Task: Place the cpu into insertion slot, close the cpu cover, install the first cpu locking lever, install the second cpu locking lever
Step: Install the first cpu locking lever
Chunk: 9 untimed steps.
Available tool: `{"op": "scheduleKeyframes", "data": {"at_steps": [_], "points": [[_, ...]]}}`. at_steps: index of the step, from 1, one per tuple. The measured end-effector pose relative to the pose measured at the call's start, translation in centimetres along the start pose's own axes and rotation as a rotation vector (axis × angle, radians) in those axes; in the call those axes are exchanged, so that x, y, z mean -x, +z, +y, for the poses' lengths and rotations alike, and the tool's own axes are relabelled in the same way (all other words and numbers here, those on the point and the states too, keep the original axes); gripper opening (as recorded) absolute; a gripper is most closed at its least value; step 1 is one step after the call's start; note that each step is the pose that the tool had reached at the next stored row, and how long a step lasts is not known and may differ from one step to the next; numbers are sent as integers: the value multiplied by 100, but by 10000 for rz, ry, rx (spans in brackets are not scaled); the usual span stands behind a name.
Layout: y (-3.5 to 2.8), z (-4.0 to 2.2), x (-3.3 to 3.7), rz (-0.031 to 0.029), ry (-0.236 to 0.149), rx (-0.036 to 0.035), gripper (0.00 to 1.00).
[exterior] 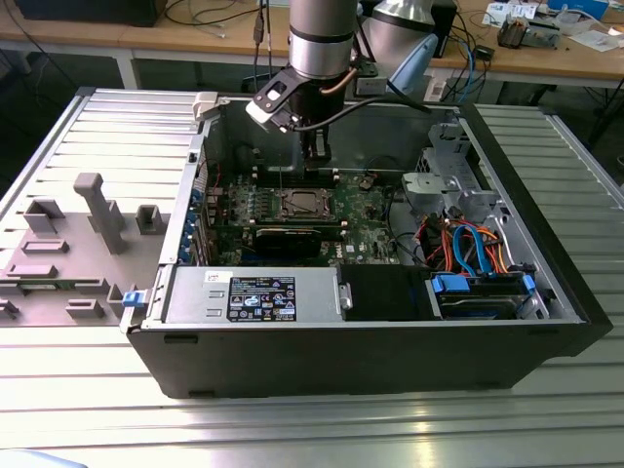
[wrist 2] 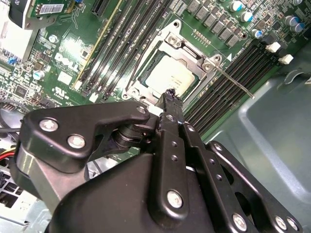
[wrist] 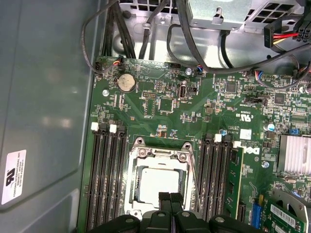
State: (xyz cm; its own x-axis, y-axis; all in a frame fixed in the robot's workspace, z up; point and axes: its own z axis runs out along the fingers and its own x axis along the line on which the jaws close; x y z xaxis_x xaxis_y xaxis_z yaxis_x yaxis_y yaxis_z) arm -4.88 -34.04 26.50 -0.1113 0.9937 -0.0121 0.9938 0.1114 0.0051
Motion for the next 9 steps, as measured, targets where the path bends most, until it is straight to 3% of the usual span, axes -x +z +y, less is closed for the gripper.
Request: {"op": "scheduleKeyframes", "data": {"at_steps": [9], "points": [[0, 0, 0, 1, -201, 2, 11]]}}
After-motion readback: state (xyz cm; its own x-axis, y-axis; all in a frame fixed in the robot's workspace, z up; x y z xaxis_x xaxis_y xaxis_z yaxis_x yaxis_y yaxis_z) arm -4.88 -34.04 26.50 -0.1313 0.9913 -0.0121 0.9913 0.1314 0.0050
